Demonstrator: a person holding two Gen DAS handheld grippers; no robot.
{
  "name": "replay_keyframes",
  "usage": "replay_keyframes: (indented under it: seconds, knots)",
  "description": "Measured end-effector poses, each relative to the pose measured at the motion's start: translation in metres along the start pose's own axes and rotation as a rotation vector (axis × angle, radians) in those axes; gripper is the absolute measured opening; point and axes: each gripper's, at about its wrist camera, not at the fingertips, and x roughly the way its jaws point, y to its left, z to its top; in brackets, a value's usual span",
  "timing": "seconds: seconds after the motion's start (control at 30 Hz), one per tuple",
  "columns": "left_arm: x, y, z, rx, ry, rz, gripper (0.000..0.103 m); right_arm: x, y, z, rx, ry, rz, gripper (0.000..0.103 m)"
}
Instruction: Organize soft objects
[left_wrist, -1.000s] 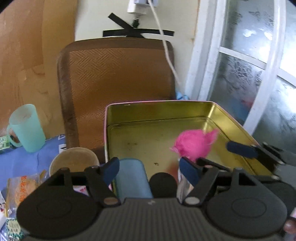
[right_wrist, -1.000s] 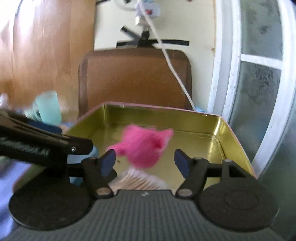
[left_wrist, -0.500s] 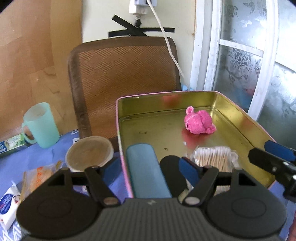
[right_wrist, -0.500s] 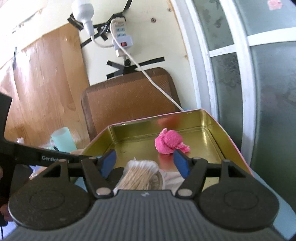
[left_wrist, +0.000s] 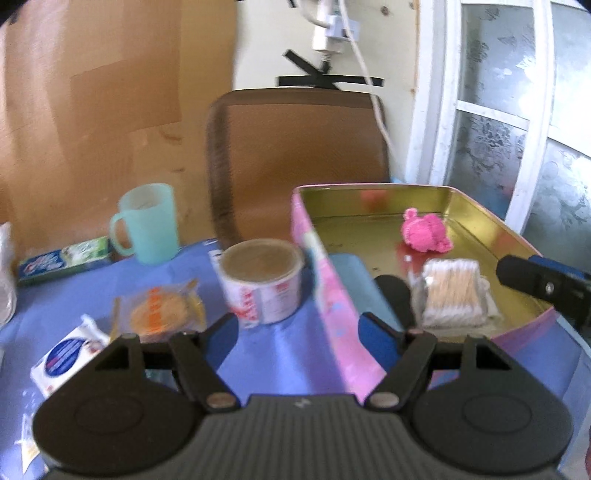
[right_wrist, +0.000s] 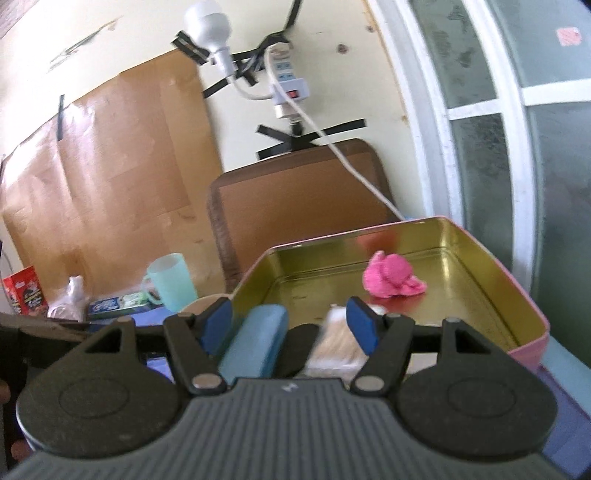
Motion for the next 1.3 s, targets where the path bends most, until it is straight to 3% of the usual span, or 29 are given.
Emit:
replay_keyframes:
  seconds: [0.43,0.83,0.93,1.07,1.13,1.17,1.2,1.3]
  knots:
    - [-0.028,0.067,-0.035,-0.092,-0.02,0.054,0.074,0.009,0.071,-0.004,-0.099,0.024,0.045,0.071]
    - [-0.039,0.124,-0.069,-0.174,-0.034,0.083,0.078,0.025,0.112,-0.015,-0.173,0.083,0.101,0.071]
    - [-0.047,0.153,-0.087,-0.202,-0.058,0.156,0.078,0.031,0.122,-0.022,-0.195,0.11,0.13,0.071]
    - [-0.051,0.188,-0.101,-0.196,-0.064,0.343,0.078,0.046,0.138,-0.034,-0.227,0.172,0.164,0.071]
    - [-0.049,0.201,-0.107,-0.198,-0.057,0.399,0.078,0.058,0.148,-0.041,-0.23,0.208,0.194,0.071]
    - [-0.046,0.208,-0.11,-0.21,-0.041,0.416,0.075,0.064,0.154,-0.045,-0.232,0.226,0.211,0.071]
    - [-0.043,0.216,-0.111,-0.262,-0.012,0.386,0.074,0.068,0.159,-0.047,-0.236,0.241,0.229,0.071]
    - [-0.045,0.227,-0.114,-0.33,-0.019,0.364,0.075,0.081,0.178,-0.056,-0.256,0.277,0.263,0.071]
